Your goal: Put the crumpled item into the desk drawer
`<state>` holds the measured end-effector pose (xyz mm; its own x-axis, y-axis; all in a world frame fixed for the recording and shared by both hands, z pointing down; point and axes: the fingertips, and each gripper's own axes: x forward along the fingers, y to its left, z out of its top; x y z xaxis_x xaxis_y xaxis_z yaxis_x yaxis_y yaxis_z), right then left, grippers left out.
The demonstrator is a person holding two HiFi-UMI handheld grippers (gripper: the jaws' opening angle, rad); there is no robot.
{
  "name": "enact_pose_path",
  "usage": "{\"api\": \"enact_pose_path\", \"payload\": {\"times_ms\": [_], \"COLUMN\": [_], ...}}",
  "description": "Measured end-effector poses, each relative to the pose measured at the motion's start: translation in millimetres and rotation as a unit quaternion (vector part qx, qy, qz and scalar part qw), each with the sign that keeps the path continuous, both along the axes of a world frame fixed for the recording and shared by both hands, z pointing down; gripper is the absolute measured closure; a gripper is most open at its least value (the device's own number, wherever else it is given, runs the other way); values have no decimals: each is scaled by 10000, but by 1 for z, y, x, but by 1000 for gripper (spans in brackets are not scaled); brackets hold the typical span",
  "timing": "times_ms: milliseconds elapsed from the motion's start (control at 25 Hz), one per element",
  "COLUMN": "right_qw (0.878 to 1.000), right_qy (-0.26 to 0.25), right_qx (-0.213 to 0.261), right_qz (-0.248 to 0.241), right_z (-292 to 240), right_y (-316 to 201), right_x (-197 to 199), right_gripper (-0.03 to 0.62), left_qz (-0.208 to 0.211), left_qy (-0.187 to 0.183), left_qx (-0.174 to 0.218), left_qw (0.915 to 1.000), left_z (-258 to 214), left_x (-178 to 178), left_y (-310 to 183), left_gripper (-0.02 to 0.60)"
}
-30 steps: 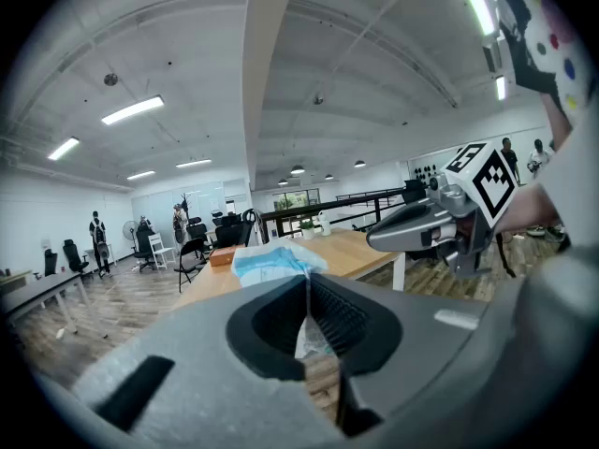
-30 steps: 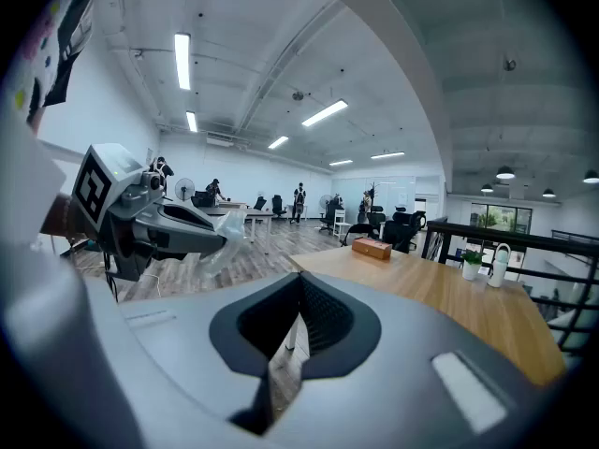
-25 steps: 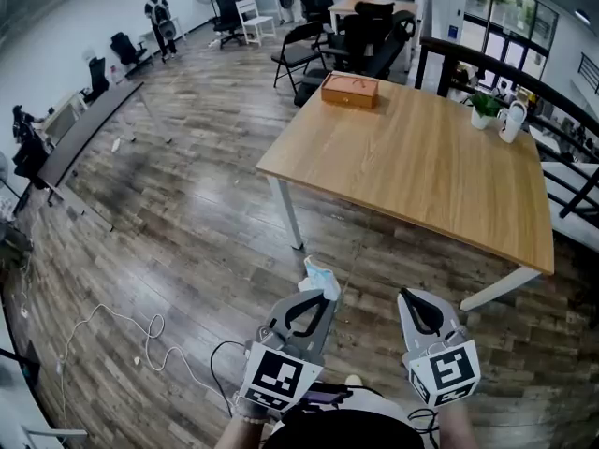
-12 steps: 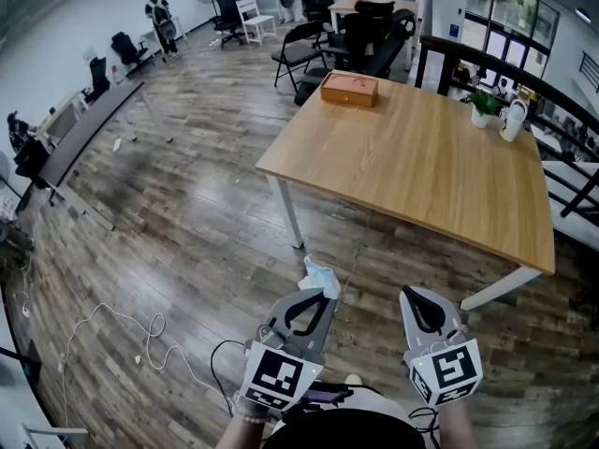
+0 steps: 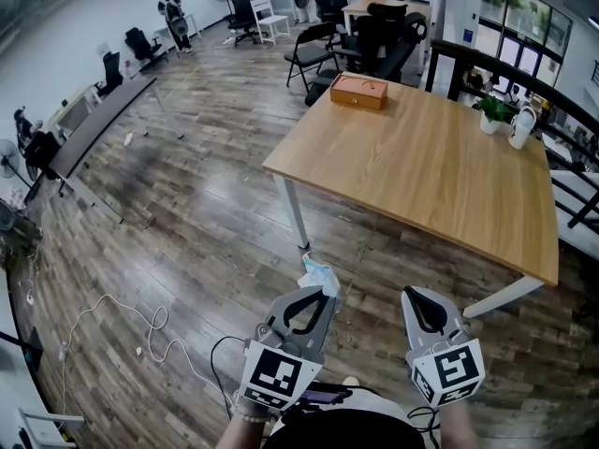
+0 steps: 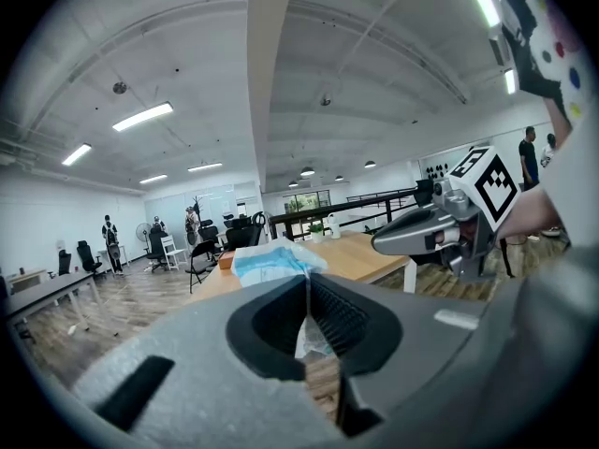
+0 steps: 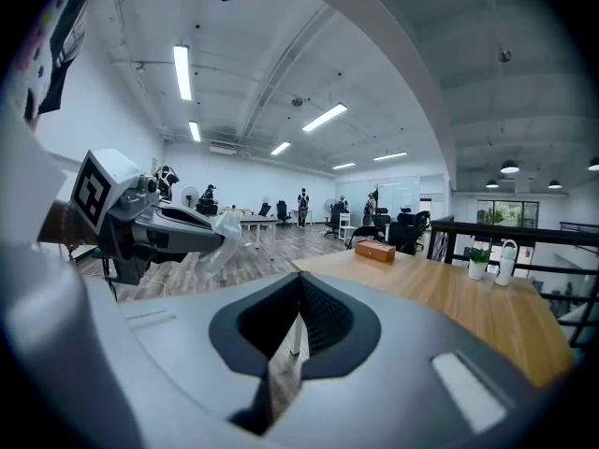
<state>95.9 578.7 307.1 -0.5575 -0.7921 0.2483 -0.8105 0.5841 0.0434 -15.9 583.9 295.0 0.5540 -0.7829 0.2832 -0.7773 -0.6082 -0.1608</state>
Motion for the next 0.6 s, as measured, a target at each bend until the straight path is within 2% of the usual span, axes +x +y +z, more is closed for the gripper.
{"api": "enact_pose_path", "payload": {"times_ms": [240, 600], "right_qw": [9999, 9998], "right_qy": [14, -85], "right_qx": [76, 127], "right_qz": [-117, -144], "right_z": [-1, -1], "right_y": [2, 0], "right_x": [13, 37], "right_gripper": [594, 594], "left_qz": [-135, -59], "left_qy": [-112, -139], "left_qx": [87, 208], "left_qw": [9998, 9997], "left_z": [-2, -6], "left_x": [12, 41], "left_y": [2, 2], "left_gripper": [561, 561]}}
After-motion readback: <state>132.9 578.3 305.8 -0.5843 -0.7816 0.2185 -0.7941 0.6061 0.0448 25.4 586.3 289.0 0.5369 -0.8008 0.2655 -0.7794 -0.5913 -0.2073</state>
